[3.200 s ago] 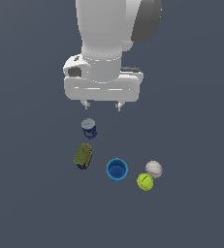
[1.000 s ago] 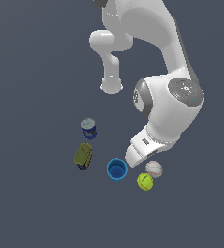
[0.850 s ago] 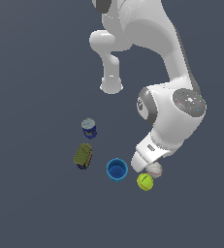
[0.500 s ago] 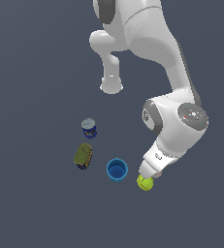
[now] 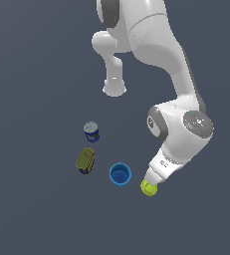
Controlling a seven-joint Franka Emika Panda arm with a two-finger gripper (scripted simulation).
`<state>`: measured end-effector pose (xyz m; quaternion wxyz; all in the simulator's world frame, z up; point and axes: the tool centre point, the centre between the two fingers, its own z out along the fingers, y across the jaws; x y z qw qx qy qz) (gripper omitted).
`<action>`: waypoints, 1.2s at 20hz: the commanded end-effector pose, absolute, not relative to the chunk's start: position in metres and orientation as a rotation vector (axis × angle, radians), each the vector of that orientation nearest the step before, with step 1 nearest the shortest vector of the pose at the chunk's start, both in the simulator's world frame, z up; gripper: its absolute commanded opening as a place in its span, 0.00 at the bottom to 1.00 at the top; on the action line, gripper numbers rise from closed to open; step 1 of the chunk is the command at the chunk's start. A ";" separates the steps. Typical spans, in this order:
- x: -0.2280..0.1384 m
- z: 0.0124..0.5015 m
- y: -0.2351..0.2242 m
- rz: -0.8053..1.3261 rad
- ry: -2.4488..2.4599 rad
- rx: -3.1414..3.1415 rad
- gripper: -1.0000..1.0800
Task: Pick up a designated object from a clutter of objects.
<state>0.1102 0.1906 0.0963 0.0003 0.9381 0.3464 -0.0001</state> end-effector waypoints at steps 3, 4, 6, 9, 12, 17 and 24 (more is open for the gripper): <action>0.110 0.080 0.191 -0.001 1.090 2.946 0.96; 0.109 0.074 0.191 -0.001 1.091 2.946 0.96; 0.109 0.063 0.191 -0.001 1.092 2.945 0.96; 0.109 0.052 0.191 0.000 1.093 2.945 0.96; 0.110 0.048 0.191 0.000 1.093 2.945 0.96; 0.110 0.048 0.191 0.000 1.093 2.945 0.00; 0.110 0.048 0.191 0.000 1.093 2.945 0.00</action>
